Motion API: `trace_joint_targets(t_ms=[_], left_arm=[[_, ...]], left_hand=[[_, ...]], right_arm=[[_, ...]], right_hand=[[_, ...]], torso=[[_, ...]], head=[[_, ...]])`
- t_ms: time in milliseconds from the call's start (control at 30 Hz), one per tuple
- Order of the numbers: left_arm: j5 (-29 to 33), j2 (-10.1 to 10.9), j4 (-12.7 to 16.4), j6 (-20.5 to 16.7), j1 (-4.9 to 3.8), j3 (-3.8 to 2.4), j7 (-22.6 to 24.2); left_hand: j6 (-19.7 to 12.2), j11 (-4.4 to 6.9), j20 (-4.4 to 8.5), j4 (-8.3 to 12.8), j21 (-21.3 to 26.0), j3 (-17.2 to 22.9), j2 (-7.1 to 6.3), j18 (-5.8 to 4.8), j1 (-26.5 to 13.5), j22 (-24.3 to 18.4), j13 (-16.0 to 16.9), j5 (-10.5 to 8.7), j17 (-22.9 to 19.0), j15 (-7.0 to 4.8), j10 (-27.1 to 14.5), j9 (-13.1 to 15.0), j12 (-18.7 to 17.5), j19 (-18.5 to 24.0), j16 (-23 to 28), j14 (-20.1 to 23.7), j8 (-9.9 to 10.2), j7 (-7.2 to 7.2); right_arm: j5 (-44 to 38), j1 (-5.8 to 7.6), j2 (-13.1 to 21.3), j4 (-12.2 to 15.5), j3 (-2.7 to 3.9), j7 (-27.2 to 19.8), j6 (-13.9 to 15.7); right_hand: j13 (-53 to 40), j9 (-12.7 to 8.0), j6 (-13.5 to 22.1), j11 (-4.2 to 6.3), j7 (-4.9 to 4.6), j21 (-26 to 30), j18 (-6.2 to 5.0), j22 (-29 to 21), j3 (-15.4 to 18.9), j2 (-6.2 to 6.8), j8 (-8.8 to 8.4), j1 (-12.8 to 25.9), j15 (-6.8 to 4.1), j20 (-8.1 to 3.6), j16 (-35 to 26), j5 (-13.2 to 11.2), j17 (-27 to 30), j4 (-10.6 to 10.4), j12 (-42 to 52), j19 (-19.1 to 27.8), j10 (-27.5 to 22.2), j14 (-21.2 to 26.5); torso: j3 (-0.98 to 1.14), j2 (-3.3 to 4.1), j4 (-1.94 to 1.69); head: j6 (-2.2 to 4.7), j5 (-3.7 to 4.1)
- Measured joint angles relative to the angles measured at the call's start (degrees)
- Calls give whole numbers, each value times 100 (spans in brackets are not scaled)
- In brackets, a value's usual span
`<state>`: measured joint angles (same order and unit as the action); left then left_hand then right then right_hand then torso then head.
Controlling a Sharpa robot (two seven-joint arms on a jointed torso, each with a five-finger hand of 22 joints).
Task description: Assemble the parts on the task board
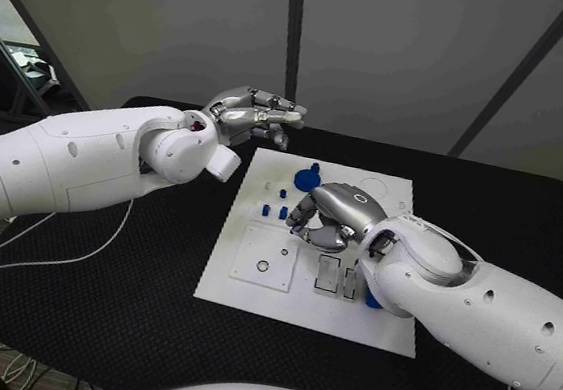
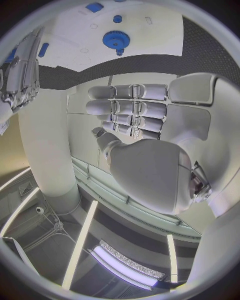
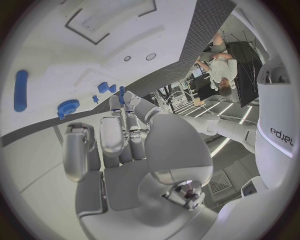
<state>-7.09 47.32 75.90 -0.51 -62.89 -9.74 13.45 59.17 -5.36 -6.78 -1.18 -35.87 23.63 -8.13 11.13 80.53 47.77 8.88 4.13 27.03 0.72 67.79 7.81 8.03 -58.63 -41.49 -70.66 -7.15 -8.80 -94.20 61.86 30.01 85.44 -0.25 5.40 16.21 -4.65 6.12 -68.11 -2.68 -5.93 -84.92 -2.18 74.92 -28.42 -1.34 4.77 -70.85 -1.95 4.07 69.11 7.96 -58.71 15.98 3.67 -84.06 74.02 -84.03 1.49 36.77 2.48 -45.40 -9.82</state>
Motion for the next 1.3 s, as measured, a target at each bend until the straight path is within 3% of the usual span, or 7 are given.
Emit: trace_joint_targets(t_ms=[267, 567, 1300], left_arm=[[0, -45, -4, 2, -20, 19, -7], [-1, -75, -10, 6, -34, 29, -15], [-1, -104, -40, 38, -39, 34, -49]], left_hand=[[0, 0, 0, 0, 0, 0, 0, -1, 0, 0, -1, 0, -6, 0, 0, 0, 0, 0, 0, 0, 0, 0], [0, 0, 0, 0, 0, 0, 0, -1, 0, -6, -2, 0, -6, 0, 0, -1, 0, 0, 0, 0, 22, 0], [0, 21, 0, 0, 23, 0, 0, -1, 0, -12, 2, 0, -14, 0, -20, -2, 0, 0, 23, 0, 22, 0]], right_arm=[[-77, -78, -137, -133, -43, 8, -218], [-170, -145, -215, -229, -61, 34, -409], [-241, -195, -289, -289, -61, 35, -501]], right_hand=[[-4, -3, 25, -1, -16, 0, 0, 0, -14, 15, -1, 15, 0, 0, 0, -2, 5, 14, -2, 0, -1, 0], [-4, -7, 29, -1, -12, 0, 0, 0, -30, 44, -34, 44, 0, 0, 23, -3, 15, -2, -3, 0, -1, 0], [0, -5, 17, -11, -24, 0, -1, -1, -29, 44, -57, 44, 0, 0, 23, -15, 27, -2, -3, 0, -11, 0]], torso=[[2, 2, 0], [5, 1, 1], [8, -7, 4]], head=[[-138, -157], [-246, -264], [-340, -383]])
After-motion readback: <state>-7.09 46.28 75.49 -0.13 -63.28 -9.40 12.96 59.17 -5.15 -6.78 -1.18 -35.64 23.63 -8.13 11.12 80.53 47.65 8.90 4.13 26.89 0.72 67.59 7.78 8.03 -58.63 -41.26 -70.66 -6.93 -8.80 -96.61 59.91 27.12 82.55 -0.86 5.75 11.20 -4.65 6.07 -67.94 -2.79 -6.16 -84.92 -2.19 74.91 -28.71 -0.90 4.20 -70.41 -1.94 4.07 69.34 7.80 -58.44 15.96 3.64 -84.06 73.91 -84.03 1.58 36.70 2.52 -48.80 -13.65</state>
